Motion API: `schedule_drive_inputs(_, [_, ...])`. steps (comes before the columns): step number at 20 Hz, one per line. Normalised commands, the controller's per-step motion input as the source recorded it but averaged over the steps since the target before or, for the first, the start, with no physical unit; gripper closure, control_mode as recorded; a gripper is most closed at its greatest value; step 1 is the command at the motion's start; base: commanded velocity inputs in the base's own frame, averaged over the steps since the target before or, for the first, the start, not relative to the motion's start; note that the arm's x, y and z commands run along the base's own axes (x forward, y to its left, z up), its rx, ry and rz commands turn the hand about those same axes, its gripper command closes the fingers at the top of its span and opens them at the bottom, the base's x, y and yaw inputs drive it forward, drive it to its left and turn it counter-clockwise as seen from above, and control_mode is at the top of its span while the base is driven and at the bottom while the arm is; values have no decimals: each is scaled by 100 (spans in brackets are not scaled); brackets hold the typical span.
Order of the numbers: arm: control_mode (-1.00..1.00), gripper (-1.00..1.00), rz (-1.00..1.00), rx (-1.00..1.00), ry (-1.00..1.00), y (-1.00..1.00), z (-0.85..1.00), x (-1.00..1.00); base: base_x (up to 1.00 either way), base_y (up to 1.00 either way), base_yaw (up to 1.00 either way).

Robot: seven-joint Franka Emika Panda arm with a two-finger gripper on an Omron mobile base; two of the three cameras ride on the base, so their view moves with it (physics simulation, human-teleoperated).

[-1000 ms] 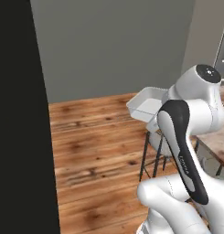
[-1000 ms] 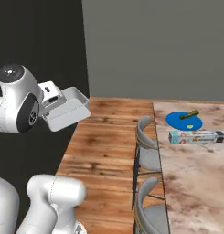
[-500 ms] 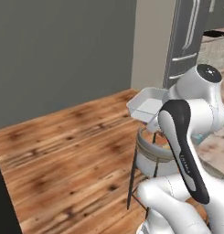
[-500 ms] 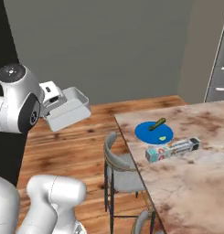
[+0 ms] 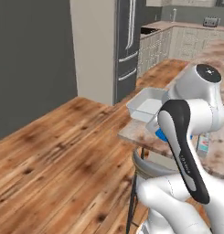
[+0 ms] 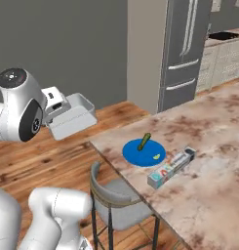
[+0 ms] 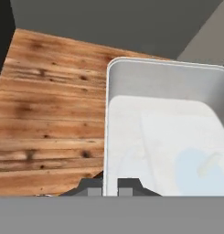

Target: Retrieve the tupperware and aluminum foil from the cabinet and place them on the dining counter near the plate with squash and lemon wedge to prepare for storing leftovers.

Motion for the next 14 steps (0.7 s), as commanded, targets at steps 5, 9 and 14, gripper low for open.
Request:
schedule_drive_inputs(5, [100,100,0,0,0,0,0,0,58,41,-68])
schedule_drive_inputs(9, [100,100,0,0,0,0,0,0,48,37,-71])
schedule_drive_inputs(14, [100,100,0,0,0,0,0,0,45,30,-72])
